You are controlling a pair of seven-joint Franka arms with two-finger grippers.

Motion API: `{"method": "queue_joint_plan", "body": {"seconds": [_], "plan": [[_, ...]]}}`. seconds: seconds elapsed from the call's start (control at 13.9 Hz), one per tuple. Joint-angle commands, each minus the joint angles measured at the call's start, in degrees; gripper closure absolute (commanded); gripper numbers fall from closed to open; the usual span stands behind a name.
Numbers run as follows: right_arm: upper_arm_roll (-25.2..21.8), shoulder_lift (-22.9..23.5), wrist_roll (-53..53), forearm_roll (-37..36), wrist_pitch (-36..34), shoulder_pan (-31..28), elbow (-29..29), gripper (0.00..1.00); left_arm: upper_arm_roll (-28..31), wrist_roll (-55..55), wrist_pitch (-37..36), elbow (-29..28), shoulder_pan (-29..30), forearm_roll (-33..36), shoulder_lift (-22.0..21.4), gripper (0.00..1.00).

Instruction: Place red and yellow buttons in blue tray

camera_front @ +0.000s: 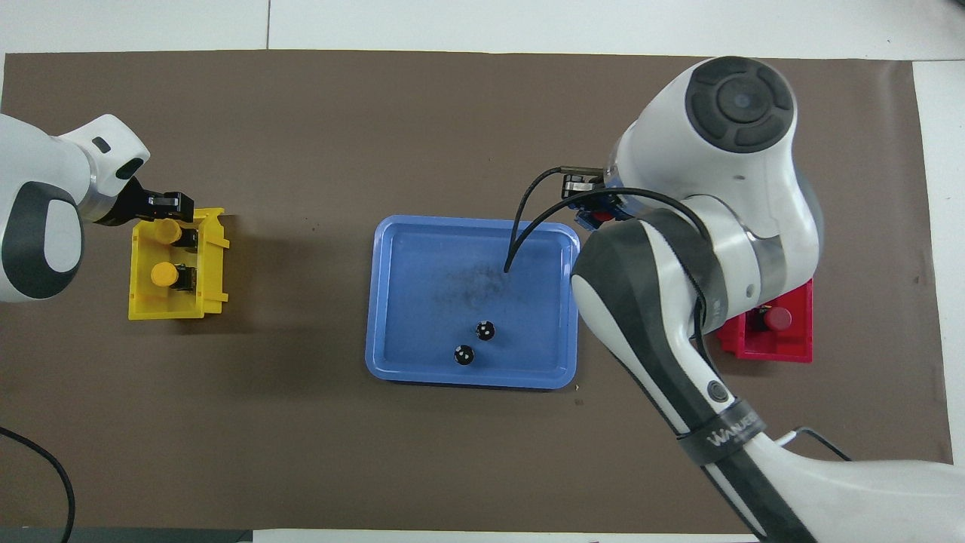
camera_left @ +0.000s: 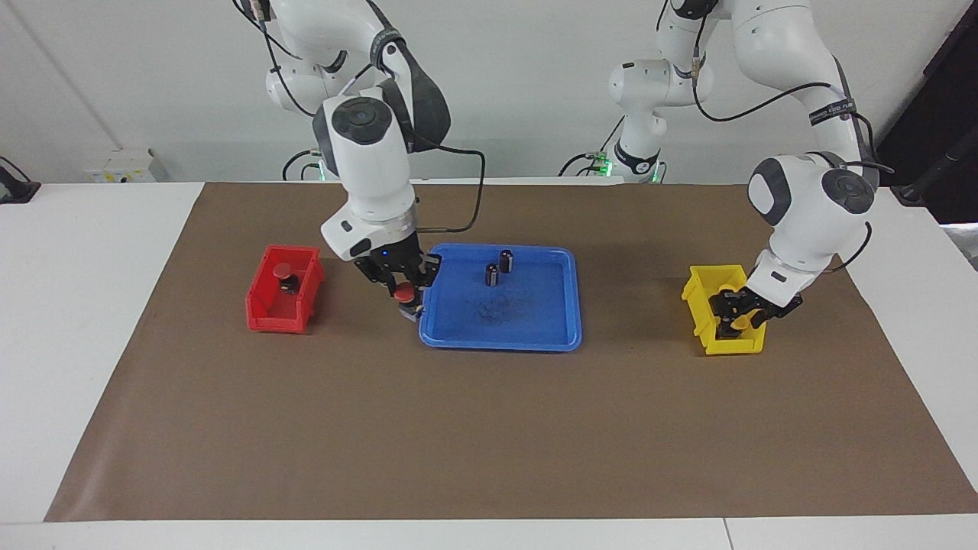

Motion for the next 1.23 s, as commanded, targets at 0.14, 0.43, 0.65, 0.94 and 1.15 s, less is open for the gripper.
{"method": "queue_joint_plan", "body": {"seconds": [0.14,0.43,0.65,0.94,1.15], "plan": [[-0.28,7.78,9.68,-1.79,4.93,7.24,1.71,0.86,-0.26,0.44,3.94,-3.46,1.08,0.62,-0.75,0.39],[-0.28,8.84,12.15,-1.79,5.9,10.67,0.66,0.85,-0.26,0.62,4.47,-5.56,1.08,0.62,-1.62,0.38],[-0.28,9.46,12.85,-1.79,8.45,11.03,-1.44,0.82,-0.26,0.44,5.97,-6.8,1.16,0.62,-1.89,0.85],[-0.28,9.28,13.38,-1.71,8.63,10.85,-2.07,0.39,-0.26,0.09,3.96,-3.13,0.82,0.45,-1.1,0.99],[-0.46,9.28,14.26,-1.62,7.32,9.89,1.25,0.26,-0.26,-0.08,-9.89,9.15,0.46,0.54,-0.66,0.99]]}}
